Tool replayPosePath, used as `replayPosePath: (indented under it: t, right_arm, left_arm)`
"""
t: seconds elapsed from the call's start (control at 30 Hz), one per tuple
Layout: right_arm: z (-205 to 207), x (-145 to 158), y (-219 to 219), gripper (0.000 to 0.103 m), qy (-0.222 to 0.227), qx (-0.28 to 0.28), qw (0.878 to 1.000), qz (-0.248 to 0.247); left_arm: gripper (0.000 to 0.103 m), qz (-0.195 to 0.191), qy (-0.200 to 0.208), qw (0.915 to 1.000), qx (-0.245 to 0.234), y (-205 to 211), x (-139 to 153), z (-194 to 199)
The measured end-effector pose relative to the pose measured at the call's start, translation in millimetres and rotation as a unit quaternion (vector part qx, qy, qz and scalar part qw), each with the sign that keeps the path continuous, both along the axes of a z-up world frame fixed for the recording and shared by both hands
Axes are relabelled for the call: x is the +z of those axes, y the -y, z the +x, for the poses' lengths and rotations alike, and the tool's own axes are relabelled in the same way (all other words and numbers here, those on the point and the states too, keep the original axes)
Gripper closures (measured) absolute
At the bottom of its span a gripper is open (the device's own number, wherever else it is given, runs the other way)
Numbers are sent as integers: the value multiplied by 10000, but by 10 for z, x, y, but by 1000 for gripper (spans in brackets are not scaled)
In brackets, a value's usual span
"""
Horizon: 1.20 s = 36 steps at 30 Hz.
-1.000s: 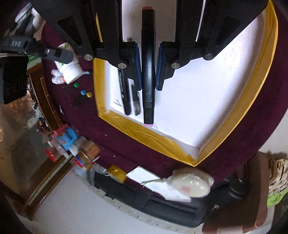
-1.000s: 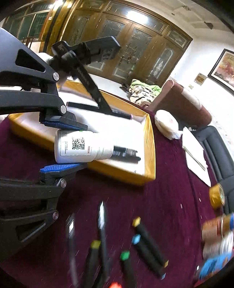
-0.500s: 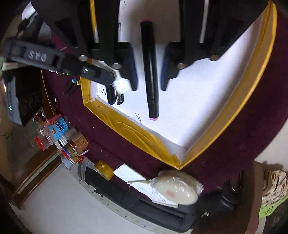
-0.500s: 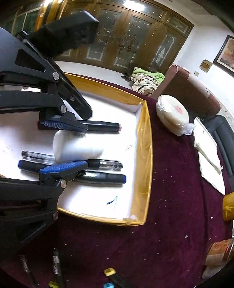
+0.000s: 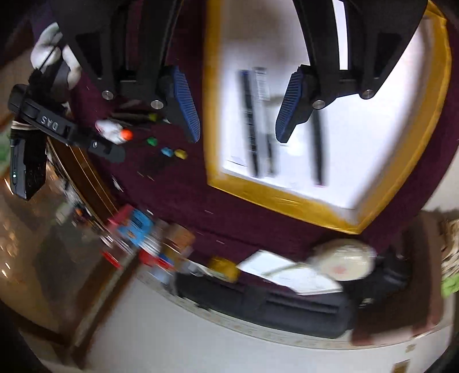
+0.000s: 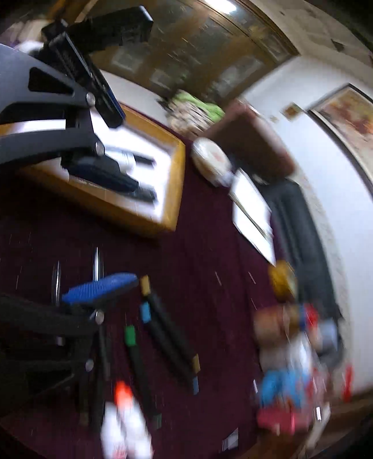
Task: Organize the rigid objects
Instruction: 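Grasp a black ballpoint pen from the table with the left tool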
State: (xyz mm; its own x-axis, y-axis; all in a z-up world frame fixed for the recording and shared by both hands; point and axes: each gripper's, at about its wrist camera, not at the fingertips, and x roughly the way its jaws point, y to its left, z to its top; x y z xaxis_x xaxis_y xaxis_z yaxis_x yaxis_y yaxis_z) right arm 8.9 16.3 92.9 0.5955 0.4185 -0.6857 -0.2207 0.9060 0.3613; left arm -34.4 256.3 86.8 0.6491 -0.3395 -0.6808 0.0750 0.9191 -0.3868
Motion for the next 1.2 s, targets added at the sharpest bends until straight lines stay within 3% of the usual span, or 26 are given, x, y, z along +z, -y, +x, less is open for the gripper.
replayPosePath:
  t: [0.23, 0.33, 0.47, 0.57, 0.63, 0.7, 0.77, 0.8, 0.9, 1.0, 1.2]
  right_arm:
    - [-239, -303, 1050, 47, 75, -1140, 9934, -136]
    - [-322, -462, 1392, 47, 31, -1486, 9889, -50]
    - [-380, -613, 1740, 47, 10, -1786, 9838, 178]
    - [-410, -752, 1937, 47, -22, -1949, 9802, 359]
    - [-401, -846, 2024, 47, -228, -2028, 9772, 578]
    - [-461, -807, 2074, 47, -131, -2065, 9752, 791]
    - [-450, -839, 2087, 47, -198, -2040, 9752, 838]
    - [-454, -836, 2082, 47, -183, -2034, 9755, 824]
    - [-457, -840, 2041, 47, -183, -1989, 9772, 725]
    - [-461, -861, 2038, 47, -177, -1971, 9778, 689]
    - [-457, -871, 2027, 46, -169, -1962, 9782, 653]
  left_arm:
    - [50, 343, -330, 9953, -843, 912, -201, 135]
    - [50, 808, -357, 9905, -1055, 1241, -298, 198]
    - [50, 1642, -283, 9777, -1279, 1550, -449, 402]
    - [50, 1867, -354, 9705, -1483, 1639, -552, 510]
    - [50, 2148, -316, 9627, -1614, 1720, -628, 564]
    - [50, 2371, -436, 9547, -1747, 1803, -730, 594]
    - [53, 2267, -458, 9551, -1850, 1854, -716, 556]
    - [67, 2162, -518, 9564, -1895, 1869, -708, 539]
    - [88, 1831, -649, 9573, -2140, 1937, -664, 385]
    - [91, 1570, -714, 9552, -2403, 2006, -644, 132]
    - [91, 1793, -555, 9559, -2260, 2128, -656, 9]
